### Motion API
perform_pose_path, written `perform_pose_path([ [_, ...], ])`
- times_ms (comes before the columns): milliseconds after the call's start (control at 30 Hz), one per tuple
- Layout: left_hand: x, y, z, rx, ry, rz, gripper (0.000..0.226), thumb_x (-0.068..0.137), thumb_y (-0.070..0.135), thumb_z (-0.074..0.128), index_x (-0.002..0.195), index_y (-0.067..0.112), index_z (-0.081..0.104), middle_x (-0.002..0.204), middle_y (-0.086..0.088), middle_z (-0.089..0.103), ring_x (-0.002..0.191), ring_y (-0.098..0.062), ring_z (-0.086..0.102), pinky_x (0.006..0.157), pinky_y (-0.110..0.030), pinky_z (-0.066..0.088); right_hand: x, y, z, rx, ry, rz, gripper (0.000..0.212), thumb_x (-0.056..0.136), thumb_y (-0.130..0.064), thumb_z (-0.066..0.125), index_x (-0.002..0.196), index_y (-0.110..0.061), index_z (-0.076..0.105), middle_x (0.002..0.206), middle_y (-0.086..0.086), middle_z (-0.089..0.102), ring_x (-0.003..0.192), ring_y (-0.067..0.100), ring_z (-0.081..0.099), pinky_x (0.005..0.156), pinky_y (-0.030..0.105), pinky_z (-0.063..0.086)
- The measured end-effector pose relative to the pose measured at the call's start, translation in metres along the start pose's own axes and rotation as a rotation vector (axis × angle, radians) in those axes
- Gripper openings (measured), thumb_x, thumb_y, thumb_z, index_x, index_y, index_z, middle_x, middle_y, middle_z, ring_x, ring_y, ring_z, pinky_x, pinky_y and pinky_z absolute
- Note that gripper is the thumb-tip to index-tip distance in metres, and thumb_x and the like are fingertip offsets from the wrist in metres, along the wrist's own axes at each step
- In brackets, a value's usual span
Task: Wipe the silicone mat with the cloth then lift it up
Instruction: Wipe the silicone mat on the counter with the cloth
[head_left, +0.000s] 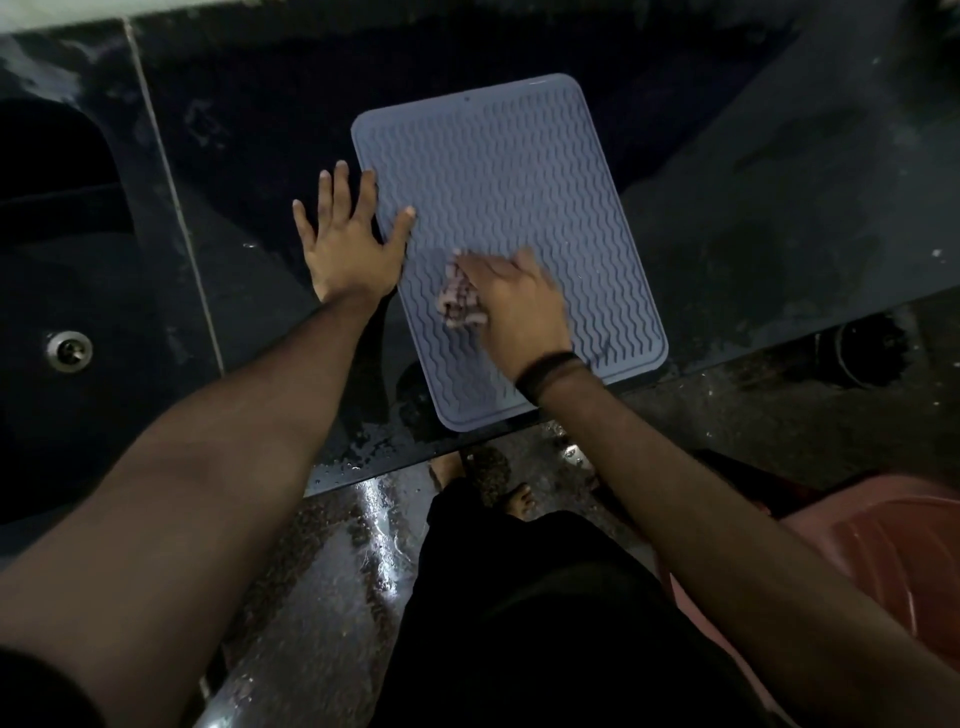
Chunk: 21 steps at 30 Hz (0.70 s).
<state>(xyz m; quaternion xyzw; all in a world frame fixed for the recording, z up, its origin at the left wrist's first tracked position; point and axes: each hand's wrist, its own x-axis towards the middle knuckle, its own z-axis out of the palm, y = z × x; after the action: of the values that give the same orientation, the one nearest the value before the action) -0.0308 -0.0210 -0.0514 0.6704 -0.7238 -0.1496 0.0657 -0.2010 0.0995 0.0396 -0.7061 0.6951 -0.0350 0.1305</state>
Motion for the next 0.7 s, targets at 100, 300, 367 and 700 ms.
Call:
perform_pose_path([
  [100,0.000,0.000,0.001,0.000,0.008,-0.004,0.081,0.099,0.076,0.017,0.163,0.028,0.022,0.173,-0.003,0.010,0.159,-0.021,0.001,0.126,-0.053,-0.006,0.020,-0.011,0.021,-0.111,-0.121,-0.010,0.071,0.078,-0.018,0.070,0.142,-0.016,0.041,0.143,0.002,0.048,0.128,0.029,0.038,0.098,0.043,0.039],
  [300,-0.001,0.000,0.001,-0.011,0.000,-0.005,0.081,0.098,0.077,0.017,0.164,0.029,0.022,0.173,-0.002,0.009,0.159,-0.020,0.001,0.126,-0.053,-0.007,-0.061,0.001,0.032,-0.108,-0.073,-0.087,0.073,0.067,-0.018,0.078,0.135,-0.016,0.051,0.134,0.001,0.056,0.111,0.030,0.050,0.083,0.043,0.047],
  [367,-0.001,0.001,0.000,-0.019,-0.003,-0.005,0.080,0.099,0.076,0.017,0.164,0.029,0.021,0.173,-0.002,0.009,0.159,-0.020,0.000,0.126,-0.053,-0.007,-0.090,0.002,0.029,-0.125,-0.105,-0.098,0.070,0.072,-0.014,0.073,0.137,-0.016,0.049,0.135,0.000,0.055,0.109,0.029,0.050,0.082,0.042,0.047],
  [700,-0.001,0.000,0.002,-0.021,-0.005,-0.005,0.078,0.100,0.073,0.015,0.164,0.029,0.019,0.173,-0.002,0.009,0.159,-0.020,-0.001,0.126,-0.054,-0.007,-0.001,-0.003,-0.019,0.102,0.019,-0.027,0.043,0.071,-0.009,0.069,0.113,-0.020,0.065,0.107,0.004,0.069,0.107,0.028,0.055,0.083,0.039,0.050],
])
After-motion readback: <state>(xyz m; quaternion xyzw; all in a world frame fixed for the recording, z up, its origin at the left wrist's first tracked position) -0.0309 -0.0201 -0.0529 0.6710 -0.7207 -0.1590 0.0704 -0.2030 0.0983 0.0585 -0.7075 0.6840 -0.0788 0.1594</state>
